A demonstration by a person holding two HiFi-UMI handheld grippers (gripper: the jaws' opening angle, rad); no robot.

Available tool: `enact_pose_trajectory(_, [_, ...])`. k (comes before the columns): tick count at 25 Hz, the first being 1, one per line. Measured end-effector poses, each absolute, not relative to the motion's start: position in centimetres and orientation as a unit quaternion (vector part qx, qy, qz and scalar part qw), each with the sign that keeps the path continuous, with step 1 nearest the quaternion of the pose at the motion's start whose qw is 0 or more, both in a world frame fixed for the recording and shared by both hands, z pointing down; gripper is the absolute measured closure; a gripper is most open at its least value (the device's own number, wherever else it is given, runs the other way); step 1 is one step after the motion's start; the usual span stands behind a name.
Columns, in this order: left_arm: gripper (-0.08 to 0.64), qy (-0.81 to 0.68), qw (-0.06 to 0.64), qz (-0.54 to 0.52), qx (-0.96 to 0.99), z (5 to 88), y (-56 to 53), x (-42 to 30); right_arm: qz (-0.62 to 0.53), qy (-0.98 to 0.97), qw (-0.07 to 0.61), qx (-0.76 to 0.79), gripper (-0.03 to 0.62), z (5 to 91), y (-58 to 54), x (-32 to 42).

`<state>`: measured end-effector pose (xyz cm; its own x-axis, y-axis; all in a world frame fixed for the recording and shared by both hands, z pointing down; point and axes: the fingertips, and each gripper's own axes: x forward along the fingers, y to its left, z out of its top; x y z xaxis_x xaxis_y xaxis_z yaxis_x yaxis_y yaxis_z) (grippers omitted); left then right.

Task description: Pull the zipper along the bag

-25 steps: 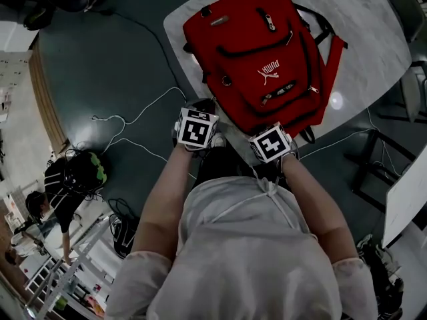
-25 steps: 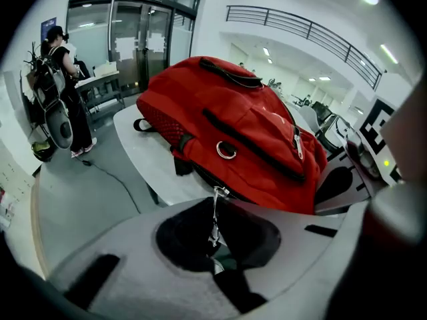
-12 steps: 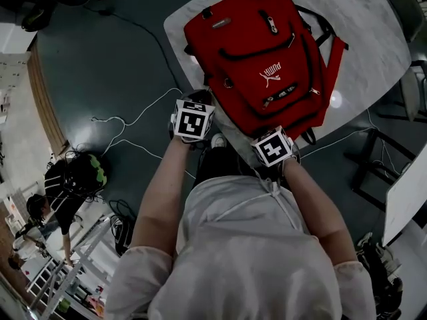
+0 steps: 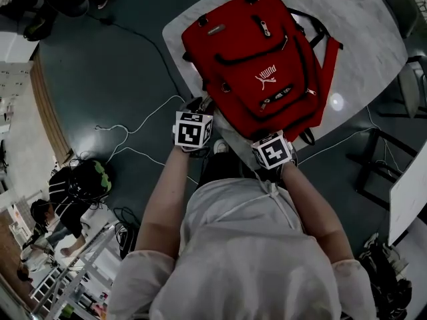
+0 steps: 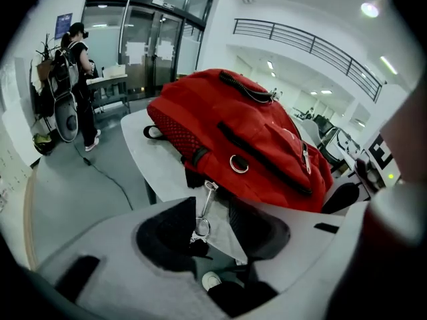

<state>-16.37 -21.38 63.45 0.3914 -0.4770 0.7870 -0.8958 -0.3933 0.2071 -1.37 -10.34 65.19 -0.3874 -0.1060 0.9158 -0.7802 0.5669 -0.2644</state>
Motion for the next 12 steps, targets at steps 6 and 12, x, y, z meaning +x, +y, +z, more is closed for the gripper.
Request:
enact_pose_trajectory(6, [0.419, -0.49, 0.287, 0.267, 0.779, 59.0, -20.8, -16.4, 0.351, -0.752, 0.457, 0.32, 0.564, 63.1, -10.2, -1.3])
enact_pose_trajectory(12, [0.452, -0.502, 0.264, 0.205, 0.798, 53.7, -20.0, -14.6, 0.343, -0.791, 0.368, 0.348, 0.565, 57.2, -12.5, -2.1])
